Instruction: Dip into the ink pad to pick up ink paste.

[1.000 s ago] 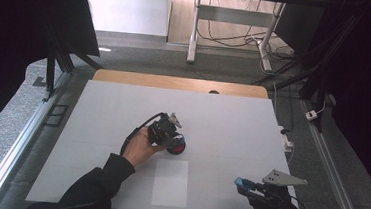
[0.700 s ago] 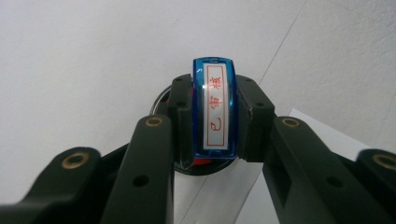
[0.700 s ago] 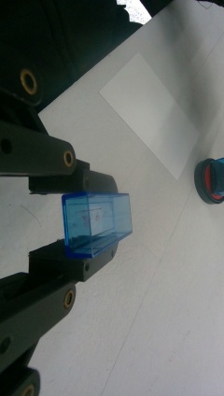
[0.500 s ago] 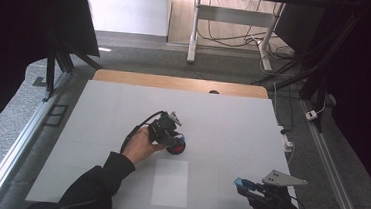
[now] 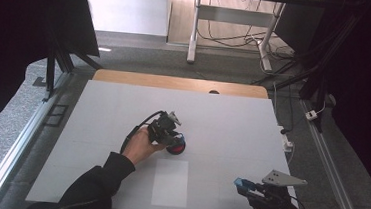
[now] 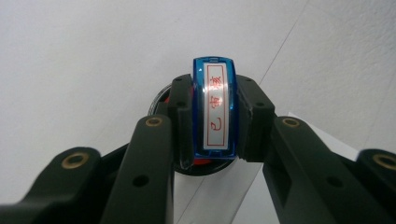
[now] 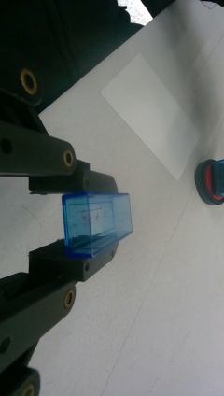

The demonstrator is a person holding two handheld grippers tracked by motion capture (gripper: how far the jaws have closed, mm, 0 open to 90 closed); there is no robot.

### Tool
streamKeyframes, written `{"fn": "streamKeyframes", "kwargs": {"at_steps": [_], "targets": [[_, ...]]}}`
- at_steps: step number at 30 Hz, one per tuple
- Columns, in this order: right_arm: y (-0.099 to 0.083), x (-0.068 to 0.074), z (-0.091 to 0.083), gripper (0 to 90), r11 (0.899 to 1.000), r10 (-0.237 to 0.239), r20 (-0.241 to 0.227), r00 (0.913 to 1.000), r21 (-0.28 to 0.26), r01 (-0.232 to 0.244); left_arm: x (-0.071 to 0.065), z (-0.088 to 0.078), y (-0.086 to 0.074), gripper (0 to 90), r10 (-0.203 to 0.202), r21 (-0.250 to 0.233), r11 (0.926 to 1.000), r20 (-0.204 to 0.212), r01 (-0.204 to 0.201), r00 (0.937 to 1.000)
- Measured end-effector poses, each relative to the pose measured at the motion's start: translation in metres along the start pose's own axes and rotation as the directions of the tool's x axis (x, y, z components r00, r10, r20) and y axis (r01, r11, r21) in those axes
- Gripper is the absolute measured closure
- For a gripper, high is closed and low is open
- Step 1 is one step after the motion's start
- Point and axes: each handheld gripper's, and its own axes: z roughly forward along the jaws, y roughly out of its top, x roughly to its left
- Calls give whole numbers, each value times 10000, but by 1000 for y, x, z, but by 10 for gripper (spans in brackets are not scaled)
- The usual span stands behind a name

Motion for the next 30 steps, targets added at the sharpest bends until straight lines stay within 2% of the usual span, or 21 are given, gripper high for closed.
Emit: {"fn": "streamKeyframes", "kwargs": {"at_steps": [4,10,15,24,30], "targets": [[0,0,0,685,10000,0,8,10000,-10,0,-4,0,1,707,200,55,9998,-237,-199,9995],[0,1,0,685,10000,-39,18,10000,-11,39,5,0,-3,706,-266,-164,9995,290,271,9992],[0,0,0,685,10000,-42,1,10000,5,42,6,0,-5,706,-349,-363,9987,359,362,9987],[0,1,0,685,10000,-62,11,10000,17,62,4,0,-8,703,5,-612,9981,187,6,9998],[0,0,0,685,10000,-21,-53,10000,-25,21,4,0,-6,701,-7,-638,9980,156,17,9999]]}}
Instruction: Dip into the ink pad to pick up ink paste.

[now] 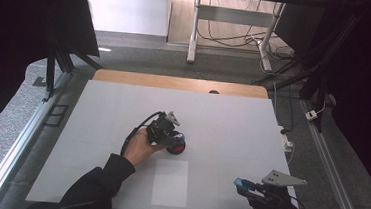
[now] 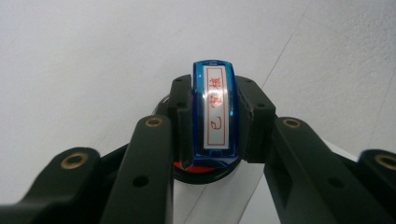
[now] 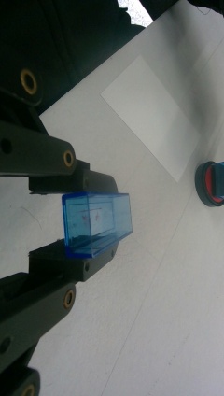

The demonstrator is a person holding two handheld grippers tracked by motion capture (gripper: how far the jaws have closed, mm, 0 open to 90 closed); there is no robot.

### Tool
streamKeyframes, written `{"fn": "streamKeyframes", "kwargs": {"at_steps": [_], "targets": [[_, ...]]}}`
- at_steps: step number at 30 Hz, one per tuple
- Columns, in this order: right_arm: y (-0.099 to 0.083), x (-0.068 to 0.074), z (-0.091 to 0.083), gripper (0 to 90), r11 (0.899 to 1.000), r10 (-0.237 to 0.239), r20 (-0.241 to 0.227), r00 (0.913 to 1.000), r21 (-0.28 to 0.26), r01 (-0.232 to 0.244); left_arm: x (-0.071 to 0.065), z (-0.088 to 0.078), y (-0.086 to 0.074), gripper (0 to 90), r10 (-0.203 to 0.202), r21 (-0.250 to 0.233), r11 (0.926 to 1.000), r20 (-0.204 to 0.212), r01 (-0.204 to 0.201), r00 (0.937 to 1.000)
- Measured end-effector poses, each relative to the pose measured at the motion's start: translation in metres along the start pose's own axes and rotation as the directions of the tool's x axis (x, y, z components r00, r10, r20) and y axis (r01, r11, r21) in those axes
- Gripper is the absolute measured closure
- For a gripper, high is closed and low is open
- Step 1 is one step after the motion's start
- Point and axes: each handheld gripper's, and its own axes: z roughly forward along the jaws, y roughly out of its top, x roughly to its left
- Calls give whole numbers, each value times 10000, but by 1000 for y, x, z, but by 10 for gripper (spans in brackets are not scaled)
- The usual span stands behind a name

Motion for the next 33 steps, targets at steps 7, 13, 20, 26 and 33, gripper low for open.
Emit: {"fn": "streamKeyframes", "kwargs": {"at_steps": [7,13,20,26,33], "targets": [[0,0,0,685,10000,-22,-15,10000,13,23,-1,-11,0,700,22,-503,9987,266,-8,9996],[0,1,0,685,10000,-22,50,10000,20,22,-7,-19,1,700,160,-642,9978,424,-133,9990],[-1,1,-1,685,10000,70,65,10000,-14,-70,-12,-28,-3,700,198,-865,9962,658,-141,9976],[-1,2,-1,685,10000,76,58,10000,-34,-76,-11,-34,-6,700,127,-1090,9940,977,-19,9951],[-1,2,-2,685,10000,81,-27,10000,-46,-81,-14,-41,-10,700,83,-1261,9920,1255,76,9921]]}}
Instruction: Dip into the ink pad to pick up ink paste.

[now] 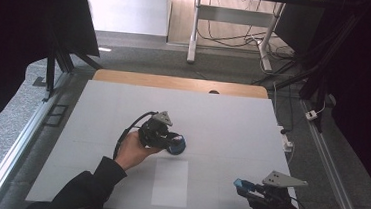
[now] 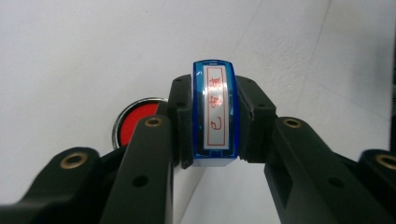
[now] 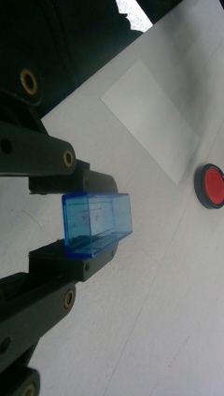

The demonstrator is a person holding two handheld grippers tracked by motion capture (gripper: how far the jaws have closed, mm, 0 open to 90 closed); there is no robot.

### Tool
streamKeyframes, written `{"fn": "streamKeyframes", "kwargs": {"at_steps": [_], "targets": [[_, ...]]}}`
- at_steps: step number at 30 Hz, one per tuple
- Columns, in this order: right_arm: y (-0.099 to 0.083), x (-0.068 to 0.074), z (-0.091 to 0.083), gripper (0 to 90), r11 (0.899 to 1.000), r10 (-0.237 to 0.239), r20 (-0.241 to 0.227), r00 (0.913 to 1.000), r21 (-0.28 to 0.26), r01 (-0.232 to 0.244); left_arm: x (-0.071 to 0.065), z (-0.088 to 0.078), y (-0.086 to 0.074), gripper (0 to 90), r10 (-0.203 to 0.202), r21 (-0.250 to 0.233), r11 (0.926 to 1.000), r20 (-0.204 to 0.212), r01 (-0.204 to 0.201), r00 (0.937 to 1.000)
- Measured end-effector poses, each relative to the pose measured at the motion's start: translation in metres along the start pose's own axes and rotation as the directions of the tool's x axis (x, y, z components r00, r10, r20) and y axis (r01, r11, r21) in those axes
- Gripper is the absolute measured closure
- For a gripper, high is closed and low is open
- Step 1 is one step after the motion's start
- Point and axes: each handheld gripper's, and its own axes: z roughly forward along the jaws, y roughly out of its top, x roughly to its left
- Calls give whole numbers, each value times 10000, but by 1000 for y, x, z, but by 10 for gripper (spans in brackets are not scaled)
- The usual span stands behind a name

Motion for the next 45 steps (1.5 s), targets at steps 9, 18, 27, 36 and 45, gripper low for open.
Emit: {"fn": "streamKeyframes", "kwargs": {"at_steps": [9,18,27,36,45], "targets": [[0,0,0,685,10000,-62,-69,10000,-20,61,-4,-19,-6,700,-156,-485,9987,250,168,9996],[0,1,0,685,10000,-92,-102,9999,-16,92,-12,-33,-12,700,-136,-800,9967,369,166,9992],[0,0,0,685,9999,-103,-110,9999,-30,102,-24,-45,-18,701,-60,-1071,9942,421,105,9991],[0,1,0,685,9999,-131,-116,9998,-9,131,-33,-51,-26,700,44,-1125,9937,424,4,9991],[0,1,0,685,9999,-170,-127,9998,2,170,-41,-49,-31,701,155,-1089,9940,569,-92,9983]]}}
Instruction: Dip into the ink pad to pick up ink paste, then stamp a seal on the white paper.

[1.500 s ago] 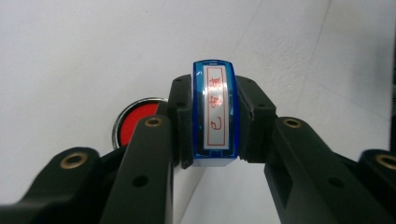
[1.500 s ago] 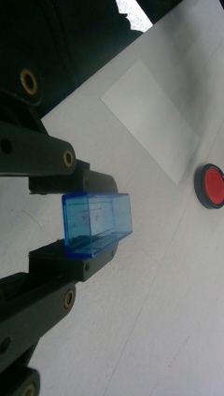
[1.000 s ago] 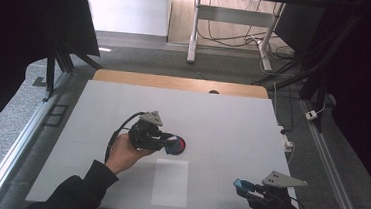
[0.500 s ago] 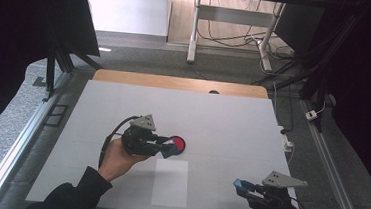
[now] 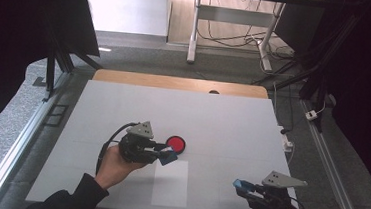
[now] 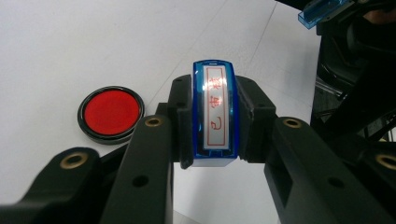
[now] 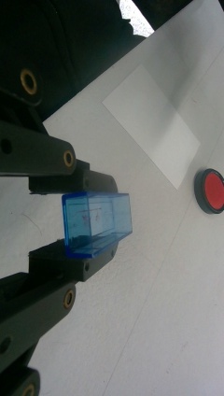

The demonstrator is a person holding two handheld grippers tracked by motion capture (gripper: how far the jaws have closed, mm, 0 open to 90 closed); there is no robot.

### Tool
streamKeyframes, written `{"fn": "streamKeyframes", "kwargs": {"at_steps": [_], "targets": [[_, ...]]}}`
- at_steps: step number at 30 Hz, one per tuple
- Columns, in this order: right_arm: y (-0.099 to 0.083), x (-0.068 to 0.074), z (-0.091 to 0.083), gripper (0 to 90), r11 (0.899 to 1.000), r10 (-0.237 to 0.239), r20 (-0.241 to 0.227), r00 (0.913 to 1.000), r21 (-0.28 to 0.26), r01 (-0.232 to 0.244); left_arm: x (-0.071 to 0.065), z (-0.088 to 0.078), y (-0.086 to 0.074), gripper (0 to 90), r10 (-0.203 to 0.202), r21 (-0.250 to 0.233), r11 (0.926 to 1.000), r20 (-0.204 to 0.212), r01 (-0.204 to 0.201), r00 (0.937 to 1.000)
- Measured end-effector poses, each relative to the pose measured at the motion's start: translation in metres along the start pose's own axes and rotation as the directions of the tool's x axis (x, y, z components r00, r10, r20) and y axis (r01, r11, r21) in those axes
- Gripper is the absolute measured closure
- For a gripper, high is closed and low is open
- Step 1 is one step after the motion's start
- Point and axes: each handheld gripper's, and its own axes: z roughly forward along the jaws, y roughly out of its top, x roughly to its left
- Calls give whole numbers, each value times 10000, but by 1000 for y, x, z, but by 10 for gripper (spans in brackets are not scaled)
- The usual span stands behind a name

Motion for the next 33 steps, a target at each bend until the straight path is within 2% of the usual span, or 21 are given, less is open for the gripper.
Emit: {"fn": "streamKeyframes", "kwargs": {"at_steps": [6,11,20,28,33], "targets": [[0,0,0,685,10000,-4,-1,10000,-3,4,-4,2,-2,701,108,77,9999,-26,-108,9999],[0,0,0,685,10000,1,31,10000,54,-1,-4,5,-6,701,-24,94,10000,27,24,10000],[0,0,0,685,10000,-51,-42,10000,67,52,-9,13,-8,701,110,389,9992,-97,-106,9999],[0,2,1,685,9996,-270,-182,9995,101,271,-9,21,-10,702,157,558,9983,-167,-148,9997],[0,1,1,685,9997,-235,-212,9995,88,237,-8,28,-12,702,153,796,9967,-207,-136,9997]]}}
